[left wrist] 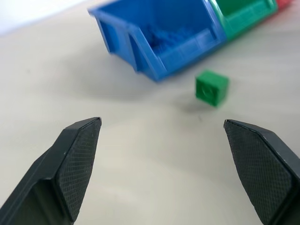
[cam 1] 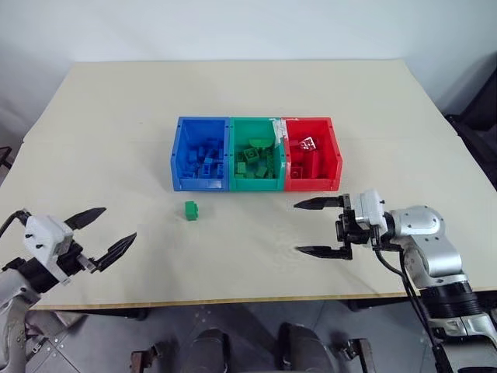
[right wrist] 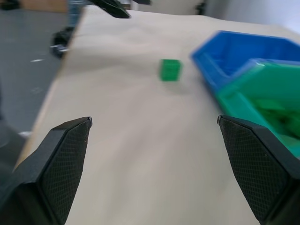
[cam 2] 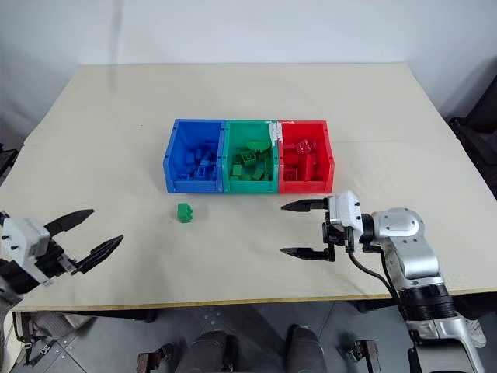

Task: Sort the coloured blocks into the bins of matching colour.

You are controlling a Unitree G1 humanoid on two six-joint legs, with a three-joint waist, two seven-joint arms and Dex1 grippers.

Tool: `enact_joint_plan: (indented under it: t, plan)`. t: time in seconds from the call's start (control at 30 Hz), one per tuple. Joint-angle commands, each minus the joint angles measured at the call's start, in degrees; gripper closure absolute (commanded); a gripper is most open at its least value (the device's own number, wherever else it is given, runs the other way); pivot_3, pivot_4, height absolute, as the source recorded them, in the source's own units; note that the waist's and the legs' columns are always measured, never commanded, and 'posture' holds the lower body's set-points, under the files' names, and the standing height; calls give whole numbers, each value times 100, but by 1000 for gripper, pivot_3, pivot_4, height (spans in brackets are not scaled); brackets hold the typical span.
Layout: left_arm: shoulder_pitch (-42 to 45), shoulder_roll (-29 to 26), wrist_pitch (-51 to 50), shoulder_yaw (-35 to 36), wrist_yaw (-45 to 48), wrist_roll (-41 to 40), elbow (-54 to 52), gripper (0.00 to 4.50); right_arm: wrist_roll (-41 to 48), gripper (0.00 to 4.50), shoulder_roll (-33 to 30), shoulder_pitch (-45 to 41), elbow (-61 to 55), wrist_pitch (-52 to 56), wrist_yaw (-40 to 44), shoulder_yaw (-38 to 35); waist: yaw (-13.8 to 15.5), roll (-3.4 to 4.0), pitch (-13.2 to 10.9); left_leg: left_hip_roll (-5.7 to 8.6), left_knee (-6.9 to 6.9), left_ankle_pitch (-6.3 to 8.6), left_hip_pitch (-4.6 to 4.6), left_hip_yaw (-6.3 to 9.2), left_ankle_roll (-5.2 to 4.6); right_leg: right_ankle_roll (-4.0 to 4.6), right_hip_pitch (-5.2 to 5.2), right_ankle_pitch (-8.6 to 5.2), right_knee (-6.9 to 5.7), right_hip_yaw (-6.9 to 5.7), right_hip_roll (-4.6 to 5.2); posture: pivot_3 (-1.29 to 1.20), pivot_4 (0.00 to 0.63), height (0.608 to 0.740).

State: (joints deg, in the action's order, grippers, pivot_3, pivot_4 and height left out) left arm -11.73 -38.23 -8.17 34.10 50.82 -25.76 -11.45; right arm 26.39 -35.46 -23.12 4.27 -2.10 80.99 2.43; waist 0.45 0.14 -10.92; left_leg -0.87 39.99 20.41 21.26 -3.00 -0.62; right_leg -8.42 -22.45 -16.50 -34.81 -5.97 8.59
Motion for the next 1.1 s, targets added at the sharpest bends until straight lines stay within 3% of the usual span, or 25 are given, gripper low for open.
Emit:
enact_joint_plan:
  t: [0.03,0.23,0.43,0.63,0.83,0.93,1.1]
  plan:
    - [146,-163,112,2,119,-138,-4,47,44,0,-36,-73,4,8,102,-35,9,0,0,2,0,0,0,0,0,0,0,0,0,0,0,0,150,740]
    - [1261,-236,74,-1397,395,295,435,47,-32,0,-135,168,-150,19,-74,-173,65,1,0,6,1,0,-1,-4,1,0,-1,0,-5,1,0,0,150,740]
    - [2851,-24,659,-2535,803,869,2166,47,30,0,-321,587,-681,182,-347,-351,67,0,0,3,-2,0,3,-63,3,0,-11,0,-6,0,-9,0,150,740]
    - [3929,227,1165,-3051,1010,1233,3526,47,144,0,-453,1113,-1400,488,-733,-562,70,-3,2,4,-2,-1,2,-73,3,0,-11,0,-6,0,-10,0,150,740]
    - [4228,275,1239,-3340,1432,1308,4067,47,146,0,-456,1478,-1812,632,-1067,-686,78,-3,2,4,0,-1,2,-73,3,-1,-10,1,-6,1,-10,0,150,740]
    - [4339,311,1236,-3347,1401,1328,4228,666,132,0,-431,1500,-1872,644,-1185,-683,78,-4,1,3,1,-1,2,-73,3,-1,-11,1,-7,0,-10,0,150,740]
    - [4261,300,1243,-3311,1416,1261,4148,2270,114,0,-411,1438,-1860,631,-1300,-641,77,-4,1,3,1,-1,2,-72,2,-1,-11,1,-6,1,-10,0,150,740]
